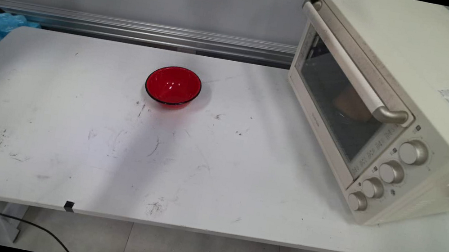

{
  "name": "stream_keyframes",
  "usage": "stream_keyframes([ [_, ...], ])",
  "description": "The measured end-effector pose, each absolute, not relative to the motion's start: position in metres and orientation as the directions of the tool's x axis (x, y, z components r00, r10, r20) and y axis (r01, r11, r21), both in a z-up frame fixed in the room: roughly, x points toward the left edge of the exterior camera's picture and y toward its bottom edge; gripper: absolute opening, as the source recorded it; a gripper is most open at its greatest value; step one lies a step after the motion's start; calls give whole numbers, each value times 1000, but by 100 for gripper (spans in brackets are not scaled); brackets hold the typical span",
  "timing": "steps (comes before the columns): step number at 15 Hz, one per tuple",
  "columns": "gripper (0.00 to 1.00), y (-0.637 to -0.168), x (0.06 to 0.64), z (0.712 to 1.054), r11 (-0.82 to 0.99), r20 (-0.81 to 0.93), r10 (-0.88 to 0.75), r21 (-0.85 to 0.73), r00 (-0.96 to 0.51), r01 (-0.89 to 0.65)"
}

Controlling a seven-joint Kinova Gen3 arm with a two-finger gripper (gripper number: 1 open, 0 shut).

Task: Open the oven

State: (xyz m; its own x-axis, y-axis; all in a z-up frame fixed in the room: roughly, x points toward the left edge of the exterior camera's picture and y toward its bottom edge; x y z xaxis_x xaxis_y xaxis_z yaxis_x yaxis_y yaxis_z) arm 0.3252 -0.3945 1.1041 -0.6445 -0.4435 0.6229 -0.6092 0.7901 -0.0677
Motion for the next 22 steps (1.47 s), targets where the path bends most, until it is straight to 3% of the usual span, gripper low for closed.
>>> stream_keyframes([
  [11, 100, -436, 253, 1076, 795, 588, -447, -84, -674, -601],
  [12, 0, -439, 248, 1073, 796, 582, -449, -84, -678, -599],
  [22, 0, -456, 224, 1042, 800, 531, -474, -74, -702, -596],
])
